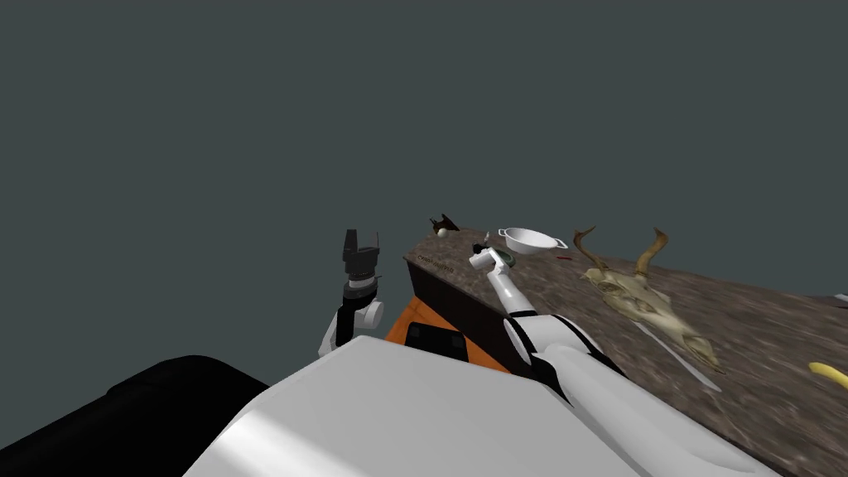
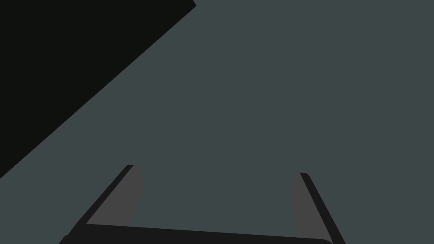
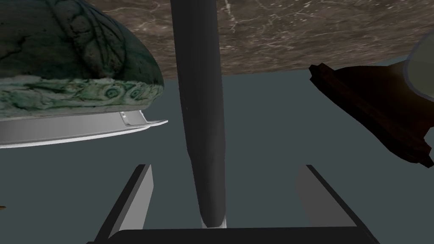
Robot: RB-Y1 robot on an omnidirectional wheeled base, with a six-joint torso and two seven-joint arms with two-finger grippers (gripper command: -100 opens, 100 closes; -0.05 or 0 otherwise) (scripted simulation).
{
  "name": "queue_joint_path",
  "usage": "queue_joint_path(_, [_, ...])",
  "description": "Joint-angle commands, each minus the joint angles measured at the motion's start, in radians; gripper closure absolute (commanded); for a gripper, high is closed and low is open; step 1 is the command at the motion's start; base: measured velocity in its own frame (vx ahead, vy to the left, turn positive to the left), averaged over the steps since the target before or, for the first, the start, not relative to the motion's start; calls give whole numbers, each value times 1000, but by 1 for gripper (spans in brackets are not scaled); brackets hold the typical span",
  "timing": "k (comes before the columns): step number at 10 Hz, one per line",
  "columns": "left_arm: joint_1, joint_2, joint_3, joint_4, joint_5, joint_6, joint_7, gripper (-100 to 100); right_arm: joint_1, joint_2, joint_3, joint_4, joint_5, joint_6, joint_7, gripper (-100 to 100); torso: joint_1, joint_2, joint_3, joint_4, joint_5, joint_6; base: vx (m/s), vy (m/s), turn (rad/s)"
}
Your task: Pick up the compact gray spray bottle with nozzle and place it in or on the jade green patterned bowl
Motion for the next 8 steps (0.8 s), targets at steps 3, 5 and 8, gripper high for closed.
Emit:
queue_joint_path(3, [0, 0, 0, 0, 0, 0, 0, 0, -25, 9, 21, 29, 6, 35, 27, -100, 3, 0, 0, 0, 1, 0, 6, -65, 18])
queue_joint_path(5, [0, 0, 0, 0, 0, 0, 0, 0, -33, -23, -2, 76, 10, 17, 12, -100, 7, 1, 1, 0, 1, 0, -19, -2, 139])
queue_joint_path(8, [0, 0, 0, 0, 0, 0, 0, 0, -44, -88, -49, 155, 18, -24, -23, -100, 7, 5, 3, 1, 2, 0, -71, -7, 294])
